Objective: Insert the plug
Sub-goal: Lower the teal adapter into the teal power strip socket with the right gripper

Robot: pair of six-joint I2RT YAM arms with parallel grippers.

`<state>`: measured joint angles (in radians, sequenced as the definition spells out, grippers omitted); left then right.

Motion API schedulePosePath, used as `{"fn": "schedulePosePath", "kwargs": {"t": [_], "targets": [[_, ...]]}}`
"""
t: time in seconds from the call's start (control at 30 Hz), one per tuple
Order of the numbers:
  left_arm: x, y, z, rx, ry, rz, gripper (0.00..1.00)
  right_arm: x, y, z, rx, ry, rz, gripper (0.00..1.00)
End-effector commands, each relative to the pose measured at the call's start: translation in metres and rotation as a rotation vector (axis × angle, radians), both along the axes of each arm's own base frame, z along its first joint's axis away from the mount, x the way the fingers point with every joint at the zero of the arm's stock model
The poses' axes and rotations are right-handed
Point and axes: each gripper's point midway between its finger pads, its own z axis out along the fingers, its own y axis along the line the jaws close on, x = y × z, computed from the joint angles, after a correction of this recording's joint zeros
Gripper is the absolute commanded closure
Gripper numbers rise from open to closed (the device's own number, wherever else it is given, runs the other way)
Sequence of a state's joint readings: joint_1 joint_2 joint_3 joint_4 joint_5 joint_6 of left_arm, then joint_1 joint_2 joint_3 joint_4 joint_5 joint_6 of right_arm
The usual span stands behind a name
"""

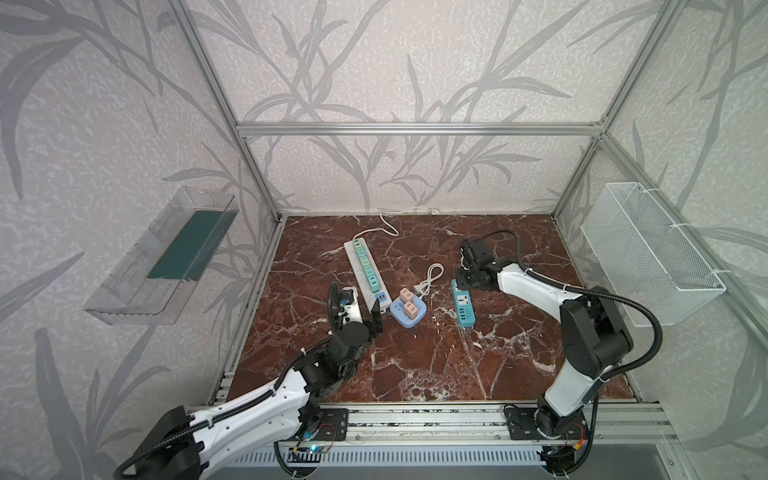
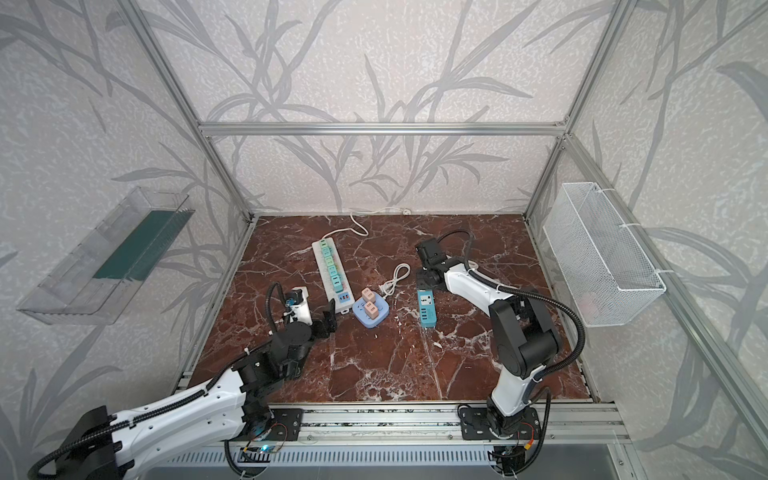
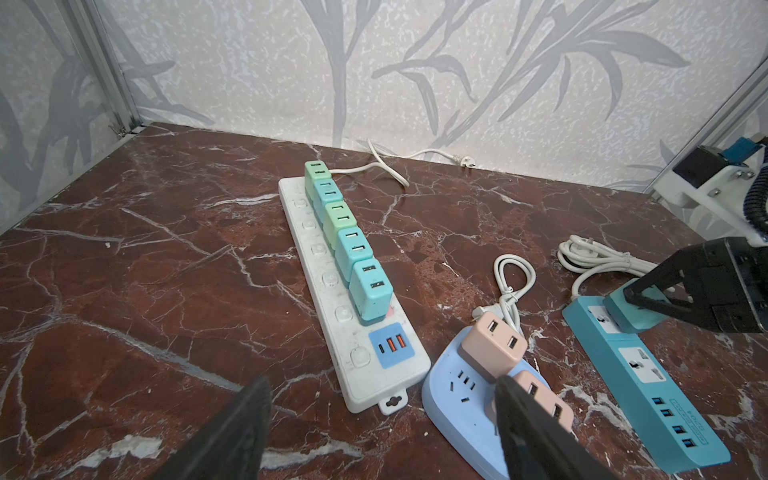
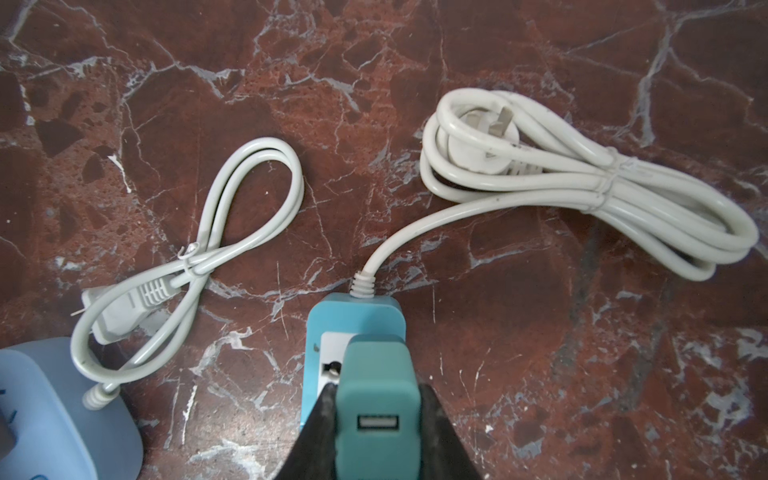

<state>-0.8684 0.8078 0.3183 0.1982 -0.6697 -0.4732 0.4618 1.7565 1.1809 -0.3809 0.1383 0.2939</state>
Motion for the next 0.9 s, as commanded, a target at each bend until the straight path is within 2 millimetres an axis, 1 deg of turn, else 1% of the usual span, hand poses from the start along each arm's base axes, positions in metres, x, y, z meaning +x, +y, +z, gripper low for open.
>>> {"fn": "schedulePosePath", "kwargs": {"t": [0.0,0.23,0.43,0.53,0.67,0.8,0.87], "targets": [[-0.001,0.004,-0.002,-0.024,0.007,0.015,0.16,-0.039,-0.012,-0.064,-0.083,0.213,0.029,1.0],[-0.002,0.004,-0.001,-0.033,0.007,0.015,0.16,-0.063,-0.017,-0.09,-0.071,0.301,0.005,1.0],[-0.002,0.002,0.0,-0.04,0.016,0.005,0.16,-0.075,-0.014,-0.1,-0.093,0.379,0.007,1.0],[-0.003,0.001,0.001,-0.05,0.017,-0.003,0.16,-0.083,-0.01,-0.106,-0.156,0.399,0.029,1.0],[-0.005,0.003,0.002,-0.056,0.016,-0.003,0.17,-0.099,-0.011,-0.123,-0.138,0.459,0.01,1.0],[-0.007,0.005,0.004,-0.058,0.021,-0.008,0.17,-0.107,-0.013,-0.132,-0.126,0.485,0.004,1.0],[-0.008,0.005,0.004,-0.067,0.017,-0.007,0.17,-0.109,-0.012,-0.13,-0.117,0.488,0.003,1.0]]}}
